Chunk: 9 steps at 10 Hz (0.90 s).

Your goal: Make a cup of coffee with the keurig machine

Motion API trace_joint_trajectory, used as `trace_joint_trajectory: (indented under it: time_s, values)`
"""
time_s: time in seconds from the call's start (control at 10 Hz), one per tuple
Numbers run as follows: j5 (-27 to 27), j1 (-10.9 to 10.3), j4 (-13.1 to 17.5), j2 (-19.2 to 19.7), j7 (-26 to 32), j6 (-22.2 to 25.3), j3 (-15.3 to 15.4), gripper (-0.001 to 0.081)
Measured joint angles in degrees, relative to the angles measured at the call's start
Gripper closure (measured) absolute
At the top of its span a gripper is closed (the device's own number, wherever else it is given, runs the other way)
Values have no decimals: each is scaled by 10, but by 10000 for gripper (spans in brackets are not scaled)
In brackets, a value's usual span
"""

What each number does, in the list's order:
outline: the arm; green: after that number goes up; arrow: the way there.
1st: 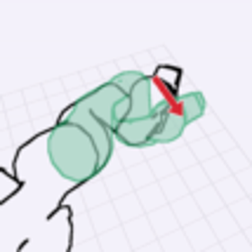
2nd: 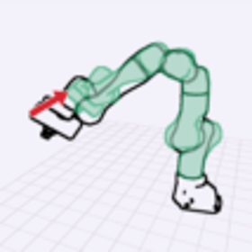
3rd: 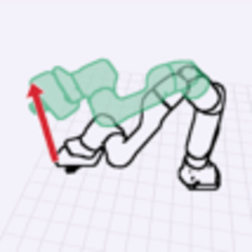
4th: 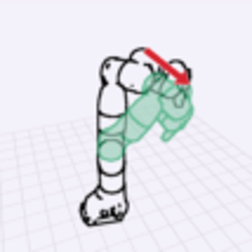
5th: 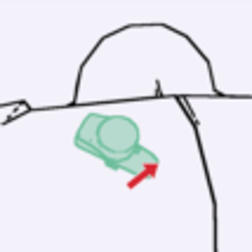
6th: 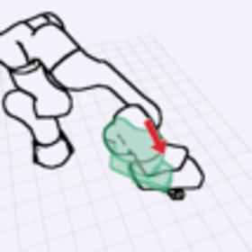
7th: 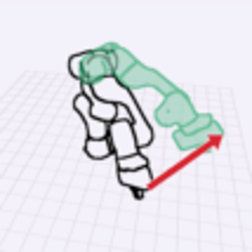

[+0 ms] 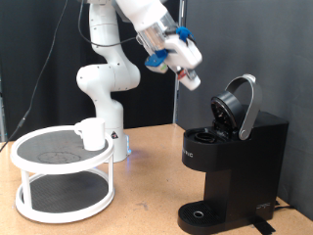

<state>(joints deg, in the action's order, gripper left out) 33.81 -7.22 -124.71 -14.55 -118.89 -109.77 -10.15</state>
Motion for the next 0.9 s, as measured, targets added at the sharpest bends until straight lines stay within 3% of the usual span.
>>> trace_joint_trajectory:
  time_s: [0.9]
  values:
    - [-17, 0, -13, 84, -9, -92, 41, 418]
